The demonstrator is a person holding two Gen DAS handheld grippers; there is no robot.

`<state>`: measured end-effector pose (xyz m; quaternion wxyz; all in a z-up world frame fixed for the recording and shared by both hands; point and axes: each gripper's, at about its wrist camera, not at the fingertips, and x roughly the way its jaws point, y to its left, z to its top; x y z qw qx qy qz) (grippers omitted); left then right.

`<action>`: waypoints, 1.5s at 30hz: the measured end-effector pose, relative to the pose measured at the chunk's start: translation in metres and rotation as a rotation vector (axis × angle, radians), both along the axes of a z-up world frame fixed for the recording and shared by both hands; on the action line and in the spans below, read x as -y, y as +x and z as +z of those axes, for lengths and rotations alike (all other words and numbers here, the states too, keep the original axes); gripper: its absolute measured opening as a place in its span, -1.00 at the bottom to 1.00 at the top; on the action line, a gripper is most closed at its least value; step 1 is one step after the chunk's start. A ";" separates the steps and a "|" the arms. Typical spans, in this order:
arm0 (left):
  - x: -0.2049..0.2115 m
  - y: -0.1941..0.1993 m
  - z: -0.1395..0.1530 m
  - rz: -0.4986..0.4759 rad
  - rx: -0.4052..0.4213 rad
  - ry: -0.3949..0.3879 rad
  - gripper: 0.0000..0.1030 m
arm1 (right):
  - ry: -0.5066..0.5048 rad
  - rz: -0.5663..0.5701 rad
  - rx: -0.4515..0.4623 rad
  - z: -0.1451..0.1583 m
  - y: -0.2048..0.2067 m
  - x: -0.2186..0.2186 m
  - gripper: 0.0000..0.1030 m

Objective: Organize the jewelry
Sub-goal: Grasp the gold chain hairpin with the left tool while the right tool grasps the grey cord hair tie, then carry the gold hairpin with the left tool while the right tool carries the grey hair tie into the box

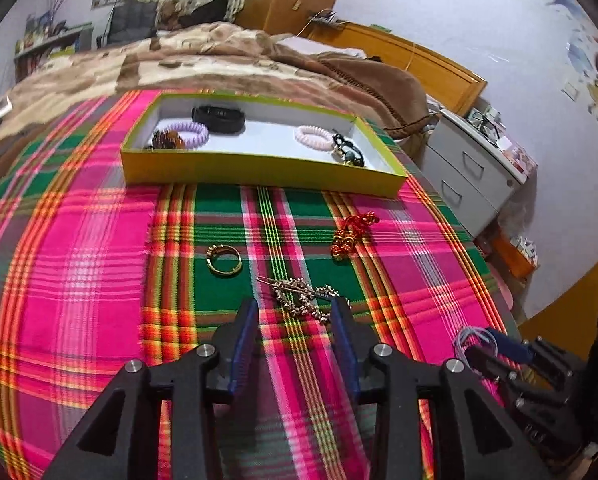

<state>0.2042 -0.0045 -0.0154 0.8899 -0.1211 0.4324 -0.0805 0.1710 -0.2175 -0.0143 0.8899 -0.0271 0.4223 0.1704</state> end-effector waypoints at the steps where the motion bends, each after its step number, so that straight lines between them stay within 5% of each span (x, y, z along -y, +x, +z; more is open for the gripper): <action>1: 0.001 0.003 -0.002 0.001 -0.009 -0.005 -0.28 | -0.006 0.004 0.006 0.000 0.000 -0.001 -0.32; 10: 0.023 0.028 -0.006 -0.028 -0.018 0.012 -0.28 | -0.006 0.005 0.009 0.000 0.008 -0.003 -0.52; 29: 0.048 0.020 -0.008 -0.127 0.018 0.235 -0.31 | 0.001 0.012 0.011 0.001 0.006 -0.005 -0.93; 45: 0.025 -0.010 0.005 -0.155 0.084 0.169 -0.35 | 0.036 0.003 0.032 0.013 -0.006 -0.003 -0.93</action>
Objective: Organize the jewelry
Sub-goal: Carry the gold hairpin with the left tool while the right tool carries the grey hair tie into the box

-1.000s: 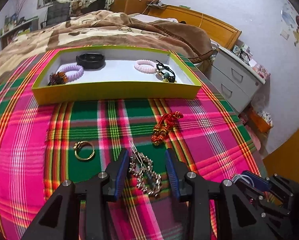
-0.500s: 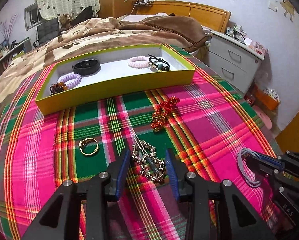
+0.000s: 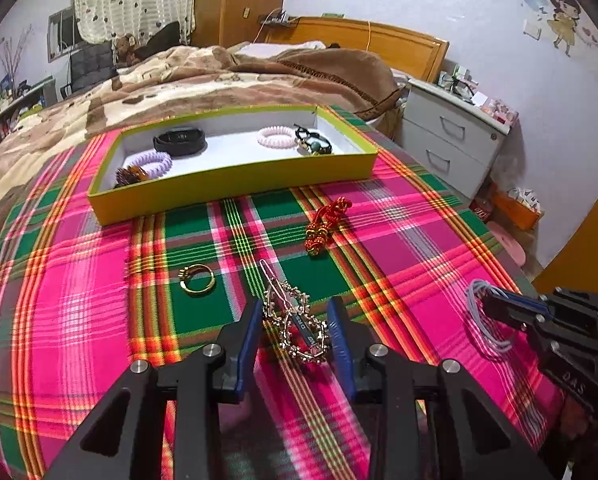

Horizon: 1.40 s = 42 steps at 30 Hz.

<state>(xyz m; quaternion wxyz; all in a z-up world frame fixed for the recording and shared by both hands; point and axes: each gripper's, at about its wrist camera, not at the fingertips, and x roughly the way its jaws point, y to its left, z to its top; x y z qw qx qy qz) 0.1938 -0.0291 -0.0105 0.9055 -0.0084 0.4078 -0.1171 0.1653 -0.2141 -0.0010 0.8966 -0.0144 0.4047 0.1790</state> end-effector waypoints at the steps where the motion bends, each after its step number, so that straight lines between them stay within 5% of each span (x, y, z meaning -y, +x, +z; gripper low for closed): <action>1: -0.001 -0.003 0.002 -0.002 0.007 -0.001 -0.35 | 0.003 0.001 0.002 0.001 0.001 0.000 -0.93; 22: -0.036 -0.019 0.054 0.020 0.133 -0.032 -0.35 | 0.055 0.039 0.092 0.051 0.020 -0.028 -0.95; 42: -0.064 0.071 0.070 0.035 0.185 -0.004 -0.35 | 0.066 0.057 0.117 0.069 0.117 -0.057 -0.95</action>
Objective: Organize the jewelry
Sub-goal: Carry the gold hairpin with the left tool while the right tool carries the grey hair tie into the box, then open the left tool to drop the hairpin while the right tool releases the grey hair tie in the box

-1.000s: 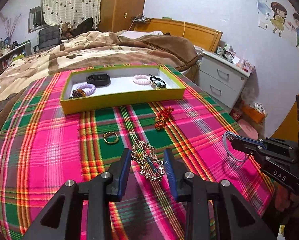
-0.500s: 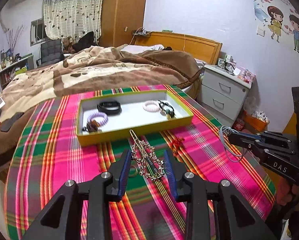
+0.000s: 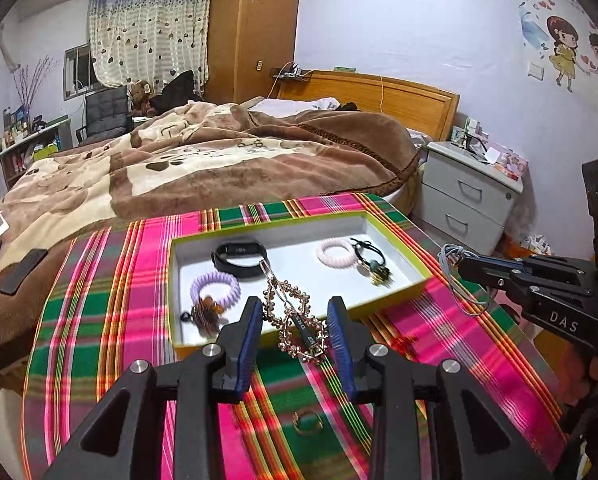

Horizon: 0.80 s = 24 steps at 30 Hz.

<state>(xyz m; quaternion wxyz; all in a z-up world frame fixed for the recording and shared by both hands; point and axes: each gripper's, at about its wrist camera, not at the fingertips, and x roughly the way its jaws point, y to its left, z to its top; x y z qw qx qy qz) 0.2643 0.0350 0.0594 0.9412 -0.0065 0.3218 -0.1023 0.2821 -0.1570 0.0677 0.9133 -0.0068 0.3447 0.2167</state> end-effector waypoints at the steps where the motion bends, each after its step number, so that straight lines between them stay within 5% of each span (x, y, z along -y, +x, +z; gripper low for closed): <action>1: -0.001 0.007 -0.001 -0.001 0.000 0.002 -0.35 | 0.000 -0.001 -0.004 -0.001 0.005 -0.002 -0.95; 24: -0.009 0.097 -0.061 -0.011 -0.136 0.023 -0.34 | -0.049 0.018 -0.166 -0.065 0.100 -0.037 -0.95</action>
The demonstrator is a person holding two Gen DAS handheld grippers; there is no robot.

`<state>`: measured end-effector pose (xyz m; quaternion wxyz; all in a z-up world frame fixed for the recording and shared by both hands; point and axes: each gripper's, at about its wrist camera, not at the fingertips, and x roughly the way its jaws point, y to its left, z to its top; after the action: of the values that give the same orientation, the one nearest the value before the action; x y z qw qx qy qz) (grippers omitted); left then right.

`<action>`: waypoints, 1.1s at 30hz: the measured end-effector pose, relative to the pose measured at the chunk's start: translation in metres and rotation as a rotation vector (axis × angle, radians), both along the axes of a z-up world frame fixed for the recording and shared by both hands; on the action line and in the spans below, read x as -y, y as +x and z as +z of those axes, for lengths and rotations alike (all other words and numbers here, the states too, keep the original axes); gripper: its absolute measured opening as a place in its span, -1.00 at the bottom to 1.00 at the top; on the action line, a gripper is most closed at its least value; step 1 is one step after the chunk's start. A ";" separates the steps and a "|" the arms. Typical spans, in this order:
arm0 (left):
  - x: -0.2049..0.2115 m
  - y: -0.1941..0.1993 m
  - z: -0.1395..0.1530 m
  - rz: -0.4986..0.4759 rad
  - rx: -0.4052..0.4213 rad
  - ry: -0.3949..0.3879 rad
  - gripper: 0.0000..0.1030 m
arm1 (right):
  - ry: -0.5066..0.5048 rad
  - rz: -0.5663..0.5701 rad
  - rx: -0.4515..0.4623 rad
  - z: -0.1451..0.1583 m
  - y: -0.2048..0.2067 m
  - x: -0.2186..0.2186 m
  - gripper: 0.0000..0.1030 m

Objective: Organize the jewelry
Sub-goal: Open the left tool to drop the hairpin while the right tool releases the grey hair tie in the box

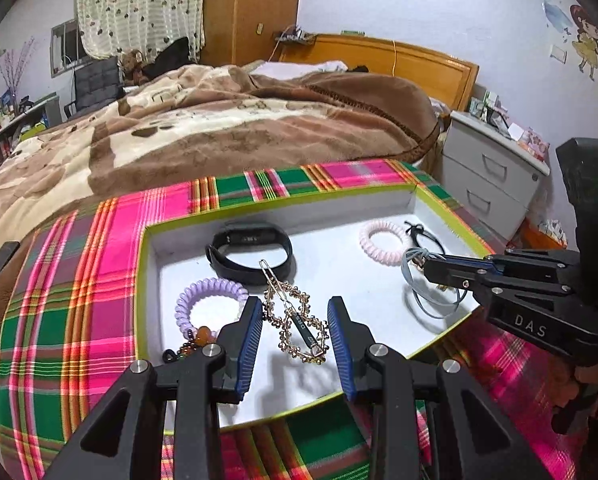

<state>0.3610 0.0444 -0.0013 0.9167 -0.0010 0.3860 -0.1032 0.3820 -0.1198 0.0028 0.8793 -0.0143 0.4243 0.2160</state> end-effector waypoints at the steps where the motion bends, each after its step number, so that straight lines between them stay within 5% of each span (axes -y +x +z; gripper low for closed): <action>1: 0.001 0.003 -0.003 -0.002 -0.013 0.007 -0.34 | -0.005 -0.001 -0.005 -0.002 0.002 -0.001 -0.95; 12: 0.003 0.013 -0.017 -0.003 -0.077 0.022 -0.33 | -0.030 -0.023 -0.039 -0.012 0.011 -0.003 -0.93; 18: 0.001 0.014 -0.018 0.003 -0.085 0.027 -0.33 | -0.025 -0.030 -0.040 -0.011 0.010 -0.001 -0.66; 33: 0.003 -0.024 0.015 -0.006 0.006 0.014 -0.33 | 0.004 -0.008 0.041 0.020 -0.026 0.006 -0.64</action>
<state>0.3367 0.0410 0.0133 0.9176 0.0068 0.3838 -0.1034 0.3556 -0.1258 0.0231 0.8887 -0.0153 0.4057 0.2130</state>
